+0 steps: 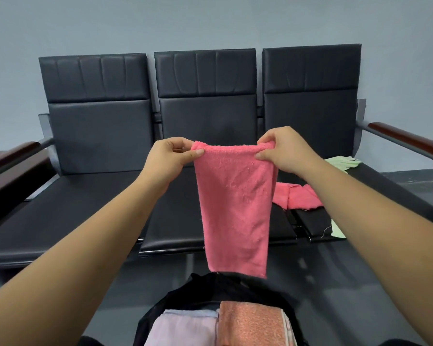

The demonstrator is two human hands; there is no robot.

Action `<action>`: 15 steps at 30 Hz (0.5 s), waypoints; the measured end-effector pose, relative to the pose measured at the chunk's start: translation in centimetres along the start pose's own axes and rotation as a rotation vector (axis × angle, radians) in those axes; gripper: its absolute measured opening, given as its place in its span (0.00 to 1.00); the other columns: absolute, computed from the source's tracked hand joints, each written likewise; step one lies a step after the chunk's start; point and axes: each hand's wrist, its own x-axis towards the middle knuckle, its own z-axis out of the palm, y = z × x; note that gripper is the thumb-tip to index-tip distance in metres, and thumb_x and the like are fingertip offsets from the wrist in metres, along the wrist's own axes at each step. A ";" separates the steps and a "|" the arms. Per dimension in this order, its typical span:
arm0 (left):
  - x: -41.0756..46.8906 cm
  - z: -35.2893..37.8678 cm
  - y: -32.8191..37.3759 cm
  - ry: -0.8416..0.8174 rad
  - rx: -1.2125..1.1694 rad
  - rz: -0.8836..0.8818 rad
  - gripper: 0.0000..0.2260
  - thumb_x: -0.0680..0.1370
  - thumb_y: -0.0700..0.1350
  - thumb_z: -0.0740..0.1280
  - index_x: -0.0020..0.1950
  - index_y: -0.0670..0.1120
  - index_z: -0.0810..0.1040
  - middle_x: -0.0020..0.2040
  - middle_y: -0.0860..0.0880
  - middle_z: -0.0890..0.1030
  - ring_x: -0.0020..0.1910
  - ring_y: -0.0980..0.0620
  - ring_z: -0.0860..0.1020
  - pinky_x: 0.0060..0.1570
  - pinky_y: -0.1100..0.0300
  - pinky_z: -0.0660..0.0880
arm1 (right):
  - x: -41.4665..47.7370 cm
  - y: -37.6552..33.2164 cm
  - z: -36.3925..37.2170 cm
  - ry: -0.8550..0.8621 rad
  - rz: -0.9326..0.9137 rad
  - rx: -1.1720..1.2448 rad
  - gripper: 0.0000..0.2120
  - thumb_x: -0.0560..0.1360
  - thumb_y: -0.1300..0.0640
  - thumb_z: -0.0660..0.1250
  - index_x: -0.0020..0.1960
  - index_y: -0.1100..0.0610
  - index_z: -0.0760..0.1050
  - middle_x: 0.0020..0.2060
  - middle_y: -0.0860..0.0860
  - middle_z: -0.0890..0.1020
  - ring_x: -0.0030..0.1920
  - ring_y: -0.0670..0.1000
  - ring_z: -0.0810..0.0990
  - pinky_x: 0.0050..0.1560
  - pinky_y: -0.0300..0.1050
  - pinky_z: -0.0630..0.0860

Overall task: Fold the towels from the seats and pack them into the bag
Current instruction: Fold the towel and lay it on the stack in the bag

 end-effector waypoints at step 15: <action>-1.3 -0.1 -1.6 -0.010 -0.193 0.007 0.13 0.83 0.50 0.65 0.66 0.64 0.77 0.52 0.55 0.84 0.49 0.57 0.80 0.54 0.55 0.76 | -1.3 -0.3 3.8 -0.065 0.156 1.078 0.03 0.81 0.58 0.68 0.51 0.58 0.78 0.48 0.54 0.83 0.48 0.52 0.82 0.50 0.51 0.78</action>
